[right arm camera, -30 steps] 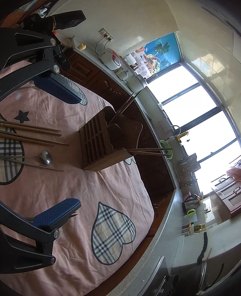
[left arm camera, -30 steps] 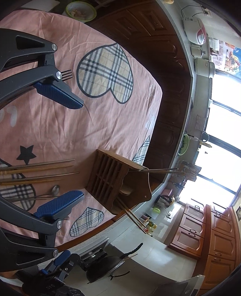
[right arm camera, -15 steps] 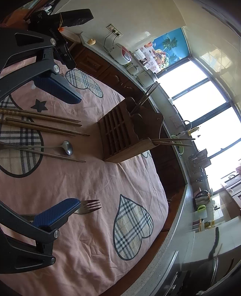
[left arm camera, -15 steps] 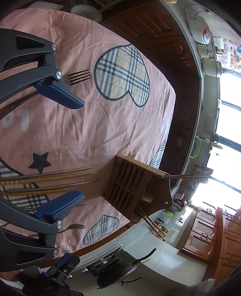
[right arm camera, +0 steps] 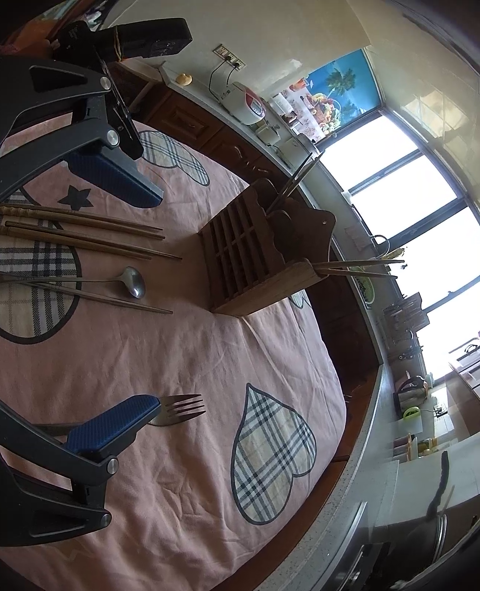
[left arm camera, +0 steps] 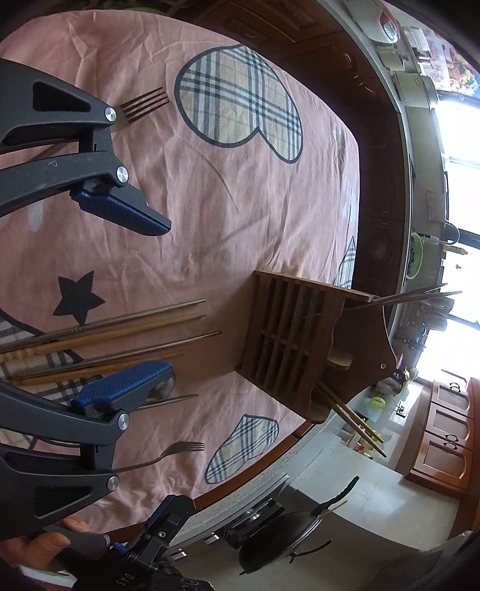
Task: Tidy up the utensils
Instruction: 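Lower the open left gripper toward the chopsticks lying on the cloth, then close the left gripper on a wooden chopstick and lift it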
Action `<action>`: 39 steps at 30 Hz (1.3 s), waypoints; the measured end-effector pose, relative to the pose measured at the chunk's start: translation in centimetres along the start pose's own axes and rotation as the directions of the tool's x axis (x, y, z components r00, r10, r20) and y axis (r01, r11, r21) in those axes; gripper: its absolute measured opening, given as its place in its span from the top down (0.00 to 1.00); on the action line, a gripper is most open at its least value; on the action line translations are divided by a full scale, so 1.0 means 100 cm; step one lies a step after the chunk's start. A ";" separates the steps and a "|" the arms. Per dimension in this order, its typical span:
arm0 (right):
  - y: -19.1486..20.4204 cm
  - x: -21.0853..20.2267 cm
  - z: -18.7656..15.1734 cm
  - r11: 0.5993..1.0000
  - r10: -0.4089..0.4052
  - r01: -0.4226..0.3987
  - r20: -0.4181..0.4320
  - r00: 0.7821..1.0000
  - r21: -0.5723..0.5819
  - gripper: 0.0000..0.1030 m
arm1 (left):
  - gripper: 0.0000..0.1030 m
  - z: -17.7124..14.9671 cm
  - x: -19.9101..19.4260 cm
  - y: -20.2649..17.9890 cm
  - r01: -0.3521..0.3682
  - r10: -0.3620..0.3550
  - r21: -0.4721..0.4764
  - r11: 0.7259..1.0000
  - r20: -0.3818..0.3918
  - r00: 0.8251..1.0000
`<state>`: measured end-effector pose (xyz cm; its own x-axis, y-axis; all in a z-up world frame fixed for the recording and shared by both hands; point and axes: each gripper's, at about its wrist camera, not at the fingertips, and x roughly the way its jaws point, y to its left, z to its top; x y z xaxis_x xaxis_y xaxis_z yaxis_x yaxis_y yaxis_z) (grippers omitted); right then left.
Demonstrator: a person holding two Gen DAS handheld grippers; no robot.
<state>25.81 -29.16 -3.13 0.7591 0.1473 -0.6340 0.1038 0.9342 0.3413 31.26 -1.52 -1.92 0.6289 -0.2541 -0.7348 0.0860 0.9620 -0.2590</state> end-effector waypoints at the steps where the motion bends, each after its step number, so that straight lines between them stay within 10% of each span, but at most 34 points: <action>1: -0.001 0.002 0.001 1.000 -0.001 0.001 -0.005 1.000 0.000 0.03 | 0.42 0.002 0.004 -0.001 0.004 -0.004 0.007 1.000 -0.008 1.000; 12: -0.005 0.051 0.005 1.000 -0.026 0.024 -0.126 0.992 -0.016 0.52 | 0.68 0.020 0.057 -0.012 0.055 -0.051 0.045 0.997 -0.089 0.995; 39: -0.012 0.110 0.003 0.995 -0.078 0.061 -0.243 0.967 -0.080 0.83 | 0.90 0.034 0.146 -0.029 0.039 -0.005 0.156 0.987 -0.216 0.976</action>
<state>34.20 -28.74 -10.26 0.5694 0.1482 -0.8086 0.0980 0.9644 0.2457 42.80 -7.70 -9.78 0.4466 -0.2741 -0.8517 0.2304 0.9550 -0.1866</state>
